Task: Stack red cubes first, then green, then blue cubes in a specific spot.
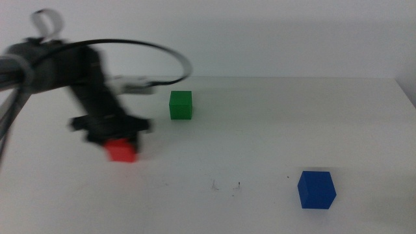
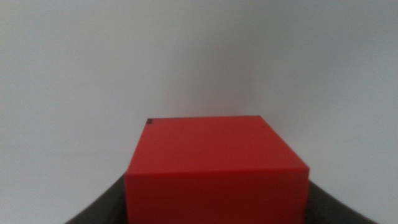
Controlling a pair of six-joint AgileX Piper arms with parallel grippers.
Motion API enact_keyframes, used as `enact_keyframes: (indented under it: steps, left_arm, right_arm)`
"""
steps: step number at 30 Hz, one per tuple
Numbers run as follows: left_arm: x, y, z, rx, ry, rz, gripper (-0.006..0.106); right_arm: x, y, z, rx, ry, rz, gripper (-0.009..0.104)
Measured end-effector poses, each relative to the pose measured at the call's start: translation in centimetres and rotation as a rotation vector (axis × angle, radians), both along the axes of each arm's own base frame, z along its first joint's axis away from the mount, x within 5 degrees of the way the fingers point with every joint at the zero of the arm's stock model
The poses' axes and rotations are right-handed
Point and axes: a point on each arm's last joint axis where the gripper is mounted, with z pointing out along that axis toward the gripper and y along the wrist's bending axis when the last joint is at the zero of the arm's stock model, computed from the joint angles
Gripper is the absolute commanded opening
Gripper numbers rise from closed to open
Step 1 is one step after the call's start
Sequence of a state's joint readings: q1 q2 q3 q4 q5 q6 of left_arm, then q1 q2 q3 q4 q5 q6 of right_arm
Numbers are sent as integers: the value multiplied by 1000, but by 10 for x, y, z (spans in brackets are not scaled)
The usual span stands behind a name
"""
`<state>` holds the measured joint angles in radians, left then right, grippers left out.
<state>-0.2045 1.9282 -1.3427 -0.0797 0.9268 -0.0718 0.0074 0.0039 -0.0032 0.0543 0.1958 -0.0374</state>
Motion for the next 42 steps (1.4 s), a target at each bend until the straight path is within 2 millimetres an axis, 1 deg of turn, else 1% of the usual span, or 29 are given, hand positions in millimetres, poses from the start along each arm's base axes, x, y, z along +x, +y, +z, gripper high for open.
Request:
enact_keyframes:
  steps: [1,3,5,6,7,10,13,16,19,26,30,32,34,37,38,39,41,42]
  left_arm:
    - [-2,-21,8,-1,-7,-7,11]
    - [-8,-65,24,-25,-30,-20,6]
    - [-14,-107,35,-59,-50,-30,4]
    - [-16,-123,36,-69,-51,-31,4]
    - [-19,-156,36,-92,-52,-27,4]
    - [-19,-188,25,-95,-26,-22,4]
    - [-18,-207,11,-75,13,-12,4]
    - [-16,-213,-4,-53,47,4,4]
    - [-16,-214,-10,-38,68,13,4]
    - [-22,-210,-20,-9,116,26,5]
    - [-23,-210,-20,-17,117,35,5]
    - [-23,-210,-20,-17,118,40,8]
    - [-23,-210,-20,-21,119,44,14]
    - [-23,-210,-20,-25,120,51,29]
    - [-23,-210,-20,-25,120,55,38]
    - [-23,-210,-20,-25,121,57,61]
    - [-23,-210,-20,-25,121,57,78]
    - [-23,-210,-22,-22,123,52,84]
  right_arm:
    - [0,0,0,0,0,0,92]
    - [0,0,0,0,0,0,92]
    - [0,0,0,0,0,0,92]
    - [0,0,0,0,0,0,92]
    - [0,0,0,0,0,0,92]
    - [0,0,0,0,0,0,92]
    - [0,0,0,0,0,0,92]
    - [0,0,0,0,0,0,92]
    - [0,0,0,0,0,0,92]
    - [0,0,0,0,0,0,92]
    - [0,0,0,0,0,0,92]
    - [0,0,0,0,0,0,92]
    - [0,0,0,0,0,0,92]
    - [0,0,0,0,0,0,92]
    - [0,0,0,0,0,0,92]
    - [0,0,0,0,0,0,92]
    - [0,0,0,0,0,0,92]
    - [0,0,0,0,0,0,92]
